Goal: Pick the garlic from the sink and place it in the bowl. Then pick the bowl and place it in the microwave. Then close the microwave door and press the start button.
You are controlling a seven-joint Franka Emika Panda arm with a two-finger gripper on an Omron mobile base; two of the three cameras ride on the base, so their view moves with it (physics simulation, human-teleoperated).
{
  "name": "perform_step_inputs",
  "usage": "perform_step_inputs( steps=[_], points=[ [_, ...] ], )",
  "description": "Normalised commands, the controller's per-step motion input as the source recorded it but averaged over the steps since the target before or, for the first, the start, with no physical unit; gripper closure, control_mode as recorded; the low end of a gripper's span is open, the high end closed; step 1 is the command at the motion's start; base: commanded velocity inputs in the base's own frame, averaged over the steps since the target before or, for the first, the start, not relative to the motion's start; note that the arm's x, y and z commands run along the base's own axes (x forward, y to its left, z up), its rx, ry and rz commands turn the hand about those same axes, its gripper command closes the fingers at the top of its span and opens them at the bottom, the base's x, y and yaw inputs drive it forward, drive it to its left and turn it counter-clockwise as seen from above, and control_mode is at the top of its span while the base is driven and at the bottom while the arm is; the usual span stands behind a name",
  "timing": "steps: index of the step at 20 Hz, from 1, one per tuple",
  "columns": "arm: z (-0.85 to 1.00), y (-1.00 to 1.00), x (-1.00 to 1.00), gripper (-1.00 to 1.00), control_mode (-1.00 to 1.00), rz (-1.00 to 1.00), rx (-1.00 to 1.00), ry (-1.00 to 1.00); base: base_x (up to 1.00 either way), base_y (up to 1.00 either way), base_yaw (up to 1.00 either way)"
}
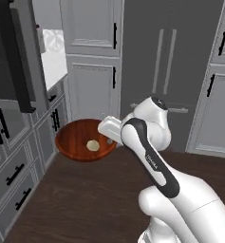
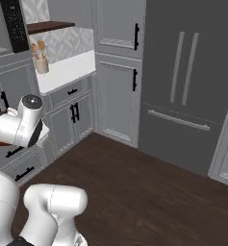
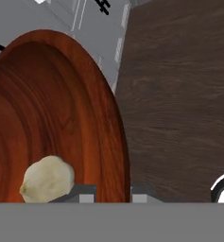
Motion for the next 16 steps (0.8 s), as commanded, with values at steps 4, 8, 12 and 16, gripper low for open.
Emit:
perform_step_inputs(
  steps=[4,8,12,16],
  points=[
    [0.0,0.0,0.0,1.0,1.0,0.0,0.0,0.0,1.0,-0.35,0.43],
    [0.0,0.0,0.0,1.0,1.0,0.0,0.0,0.0,0.96,-0.03,0.54],
    [0.0,0.0,0.0,1.0,1.0,0.0,0.0,0.0,0.87,-0.06,0.53],
    [0.0,0.0,0.0,1.0,1.0,0.0,0.0,0.0,0.89,-0.04,0.52]
  ],
)
